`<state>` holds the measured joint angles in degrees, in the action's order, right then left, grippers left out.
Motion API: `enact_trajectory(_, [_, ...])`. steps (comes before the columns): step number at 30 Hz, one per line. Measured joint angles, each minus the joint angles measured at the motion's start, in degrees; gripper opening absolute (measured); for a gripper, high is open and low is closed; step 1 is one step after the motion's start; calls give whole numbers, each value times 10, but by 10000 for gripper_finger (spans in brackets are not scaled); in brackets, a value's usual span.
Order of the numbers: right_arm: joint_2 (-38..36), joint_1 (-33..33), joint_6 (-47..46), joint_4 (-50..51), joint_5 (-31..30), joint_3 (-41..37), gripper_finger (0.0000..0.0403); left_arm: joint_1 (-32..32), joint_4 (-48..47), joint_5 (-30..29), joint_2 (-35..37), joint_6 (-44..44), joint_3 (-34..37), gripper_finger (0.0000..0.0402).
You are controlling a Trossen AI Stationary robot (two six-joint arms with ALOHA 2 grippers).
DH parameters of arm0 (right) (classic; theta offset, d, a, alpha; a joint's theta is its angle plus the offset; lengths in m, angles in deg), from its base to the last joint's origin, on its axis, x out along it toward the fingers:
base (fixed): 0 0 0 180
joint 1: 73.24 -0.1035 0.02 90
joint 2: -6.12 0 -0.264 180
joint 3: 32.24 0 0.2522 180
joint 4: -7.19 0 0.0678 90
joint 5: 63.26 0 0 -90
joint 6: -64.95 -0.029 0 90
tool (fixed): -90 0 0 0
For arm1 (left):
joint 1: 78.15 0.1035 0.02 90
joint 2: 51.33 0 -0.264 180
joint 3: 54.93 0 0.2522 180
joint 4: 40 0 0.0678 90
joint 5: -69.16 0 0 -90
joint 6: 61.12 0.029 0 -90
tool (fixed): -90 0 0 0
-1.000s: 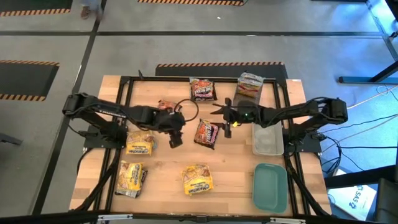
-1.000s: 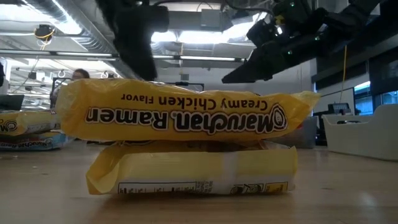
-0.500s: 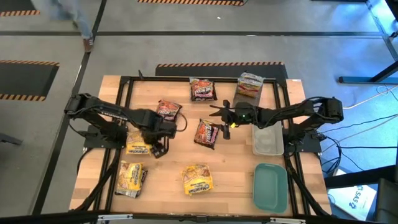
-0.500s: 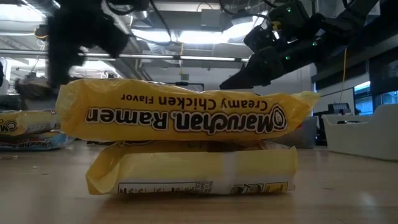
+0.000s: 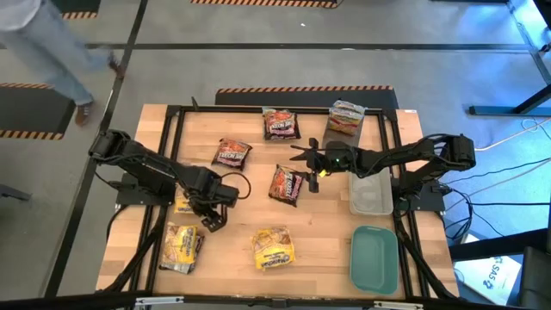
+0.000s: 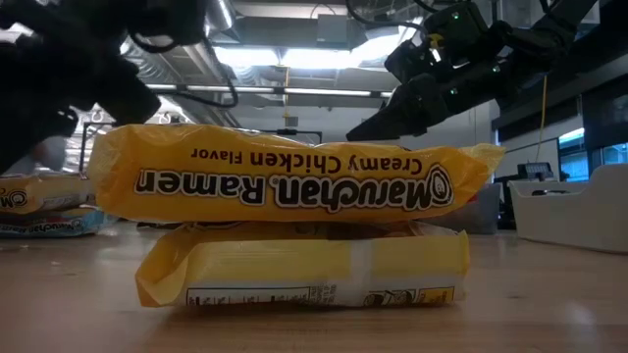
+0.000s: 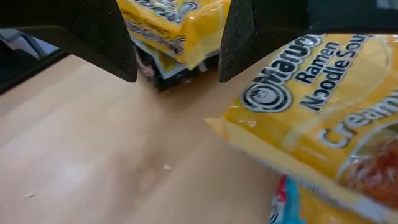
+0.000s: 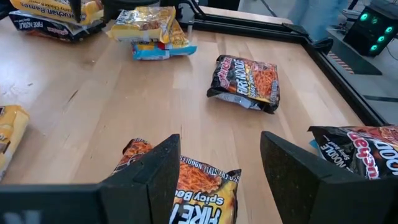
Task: Sort Maruchan noodles
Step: Put the blue noodle pack into the black bin
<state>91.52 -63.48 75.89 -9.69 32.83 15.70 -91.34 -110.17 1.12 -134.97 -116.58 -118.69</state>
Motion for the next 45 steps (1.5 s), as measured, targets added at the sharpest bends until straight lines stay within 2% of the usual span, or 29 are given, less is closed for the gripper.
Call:
enact_trajectory(8, [0,0,0,1,0,0,204,18,-34,-56,0,-4,-5,220])
enact_trajectory(15, [0,0,0,1,0,0,204,40,-195,-229,0,2,-49,220])
enact_trajectory(18, [0,0,0,1,0,0,204,52,-234,-282,0,-12,-52,220])
enact_trajectory(20, [0,0,0,1,0,0,204,60,-232,-284,0,-11,-52,220])
enact_trajectory(24, [0,0,0,3,0,0,204,61,-186,-250,1,35,-53,220])
enact_trajectory(29, [0,0,0,3,0,0,204,74,-196,-297,2,81,-53,220])
enact_trajectory(38, [0,0,-1,6,0,0,204,161,-163,-313,15,186,-52,220])
enact_trajectory(42, [0,0,-1,9,0,0,204,192,-142,-318,25,184,-52,220])
enact_trajectory(45, [0,0,-1,8,0,0,204,208,-135,-309,29,148,-53,220])
